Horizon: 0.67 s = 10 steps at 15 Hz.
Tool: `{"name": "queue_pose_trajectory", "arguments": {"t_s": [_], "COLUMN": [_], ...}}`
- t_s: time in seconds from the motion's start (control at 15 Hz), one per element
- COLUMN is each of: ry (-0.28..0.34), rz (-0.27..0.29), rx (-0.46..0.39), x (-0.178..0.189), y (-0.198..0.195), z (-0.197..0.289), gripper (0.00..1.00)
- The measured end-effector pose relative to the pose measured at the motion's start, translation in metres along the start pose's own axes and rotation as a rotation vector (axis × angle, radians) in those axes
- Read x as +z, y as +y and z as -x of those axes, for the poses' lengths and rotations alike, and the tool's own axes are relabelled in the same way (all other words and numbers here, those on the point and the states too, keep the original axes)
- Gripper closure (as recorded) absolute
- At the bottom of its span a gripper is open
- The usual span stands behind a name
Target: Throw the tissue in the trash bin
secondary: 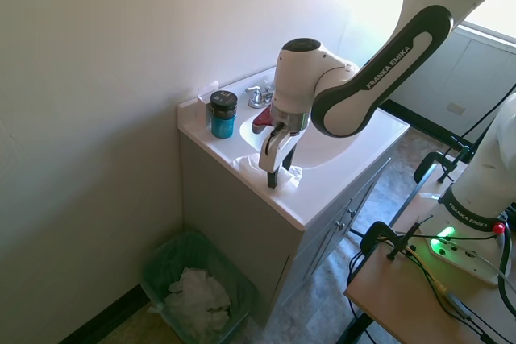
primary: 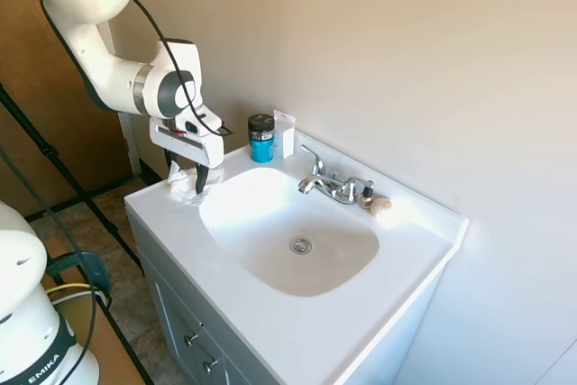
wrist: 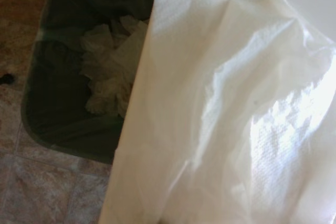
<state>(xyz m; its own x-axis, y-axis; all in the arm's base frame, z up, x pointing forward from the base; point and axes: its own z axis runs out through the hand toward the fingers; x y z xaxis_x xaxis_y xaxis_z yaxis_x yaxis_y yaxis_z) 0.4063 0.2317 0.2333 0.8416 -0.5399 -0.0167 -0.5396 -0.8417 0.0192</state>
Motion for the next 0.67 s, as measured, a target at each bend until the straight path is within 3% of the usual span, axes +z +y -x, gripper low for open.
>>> {"name": "queue_pose_trajectory", "arguments": {"t_s": [0.67], "ry": [-0.039], "rz": [-0.001], "rx": [0.033], "x": [0.0], "y": [0.0006], "z": [-0.0064], "gripper": [1.0]}}
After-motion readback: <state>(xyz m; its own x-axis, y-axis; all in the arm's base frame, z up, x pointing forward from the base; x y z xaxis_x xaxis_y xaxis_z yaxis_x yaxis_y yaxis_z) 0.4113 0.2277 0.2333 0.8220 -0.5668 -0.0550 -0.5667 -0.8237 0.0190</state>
